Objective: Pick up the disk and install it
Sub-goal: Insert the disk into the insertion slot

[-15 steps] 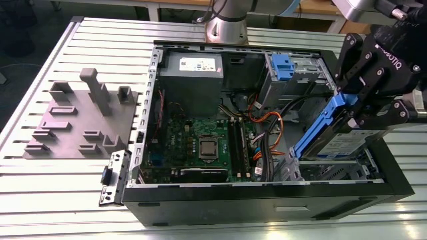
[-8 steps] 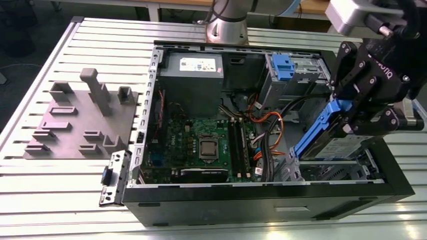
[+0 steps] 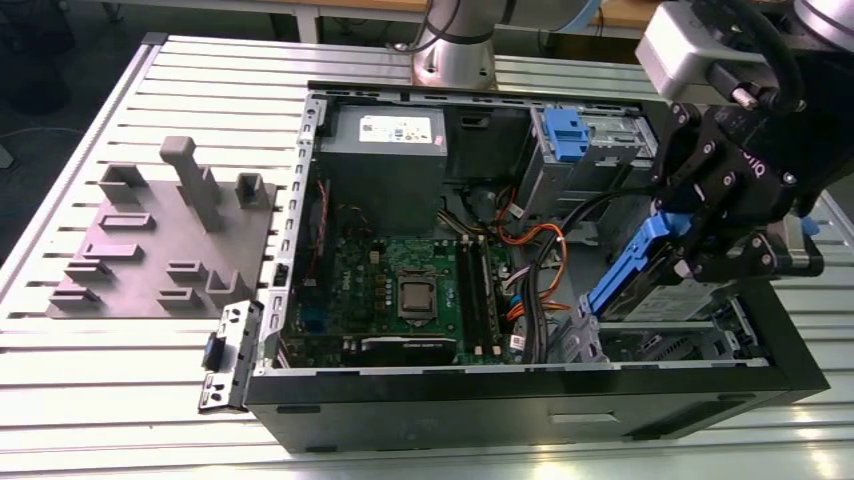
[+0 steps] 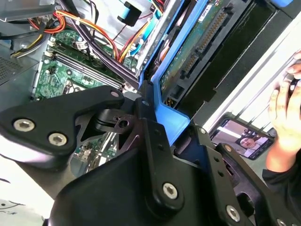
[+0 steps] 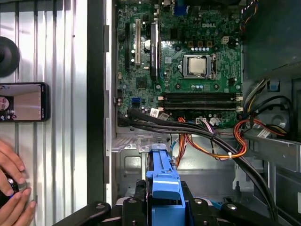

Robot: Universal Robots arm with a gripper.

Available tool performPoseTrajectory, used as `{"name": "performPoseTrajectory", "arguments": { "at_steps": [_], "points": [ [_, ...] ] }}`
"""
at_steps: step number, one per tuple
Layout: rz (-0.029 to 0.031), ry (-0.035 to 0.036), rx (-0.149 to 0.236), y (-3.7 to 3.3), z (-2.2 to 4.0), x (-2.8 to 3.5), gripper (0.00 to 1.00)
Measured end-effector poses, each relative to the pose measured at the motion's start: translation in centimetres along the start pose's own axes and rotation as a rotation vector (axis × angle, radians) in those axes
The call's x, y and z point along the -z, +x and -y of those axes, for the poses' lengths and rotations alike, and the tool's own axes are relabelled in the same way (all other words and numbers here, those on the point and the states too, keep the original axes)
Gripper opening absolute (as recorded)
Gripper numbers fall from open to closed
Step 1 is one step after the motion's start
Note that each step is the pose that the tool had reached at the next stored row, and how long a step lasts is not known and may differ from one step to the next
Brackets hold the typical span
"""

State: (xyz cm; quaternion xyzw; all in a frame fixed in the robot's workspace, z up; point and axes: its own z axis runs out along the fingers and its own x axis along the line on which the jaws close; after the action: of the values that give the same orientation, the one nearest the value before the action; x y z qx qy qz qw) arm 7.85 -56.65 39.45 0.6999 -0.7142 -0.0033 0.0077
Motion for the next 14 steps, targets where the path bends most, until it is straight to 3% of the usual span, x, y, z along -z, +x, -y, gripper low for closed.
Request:
{"name": "performPoseTrajectory", "arguments": {
  "at_steps": [3,6,13,14],
  "points": [
    [-0.0003,0.0001,0.000,0.00,0.00,-0.01,0.36],
    [0.0005,0.0000,0.000,0.01,0.00,-0.24,0.44],
    [0.0006,0.0000,0.000,-0.01,0.03,-1.68,0.42],
    [0.0006,0.0000,0.000,-0.01,0.03,-1.86,0.36]
  ]
}}
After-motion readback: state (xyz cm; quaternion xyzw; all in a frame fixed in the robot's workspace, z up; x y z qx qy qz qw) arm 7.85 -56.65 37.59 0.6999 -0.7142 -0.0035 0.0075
